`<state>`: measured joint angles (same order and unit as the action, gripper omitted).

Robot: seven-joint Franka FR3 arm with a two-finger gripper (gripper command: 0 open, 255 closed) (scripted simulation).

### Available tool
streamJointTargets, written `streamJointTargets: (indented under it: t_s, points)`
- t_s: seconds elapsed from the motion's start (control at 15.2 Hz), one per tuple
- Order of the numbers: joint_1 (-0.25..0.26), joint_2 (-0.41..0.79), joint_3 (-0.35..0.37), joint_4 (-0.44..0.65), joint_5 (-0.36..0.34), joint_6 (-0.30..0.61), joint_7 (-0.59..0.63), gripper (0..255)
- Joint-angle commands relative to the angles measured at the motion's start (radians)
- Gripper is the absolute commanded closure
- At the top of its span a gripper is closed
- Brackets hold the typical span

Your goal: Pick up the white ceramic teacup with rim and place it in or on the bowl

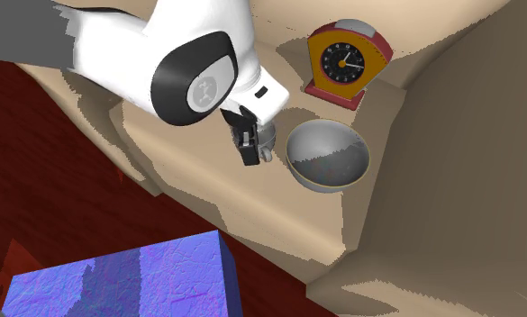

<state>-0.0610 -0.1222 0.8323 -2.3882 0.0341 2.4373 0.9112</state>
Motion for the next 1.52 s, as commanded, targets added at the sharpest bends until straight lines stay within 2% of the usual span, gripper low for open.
streamJointTargets:
  t_s: [0.0, 0.2, 0.66, 0.73, 1.32, 1.45]
  points:
    - [-0.011, 0.04, 0.013, -0.004, -0.044, 0.033, 0.034, 0]
    - [-0.02, 0.083, 0.02, -0.009, -0.098, 0.066, 0.073, 0]
    - [-0.02, 0.083, 0.019, -0.009, -0.098, 0.066, 0.073, 0]
    - [-0.02, 0.083, 0.019, -0.009, -0.098, 0.066, 0.073, 255]
    - [-0.02, 0.083, 0.019, -0.009, -0.098, 0.066, 0.073, 255]
    - [-0.016, 0.055, 0.016, 0.0, -0.062, 0.039, 0.045, 255]
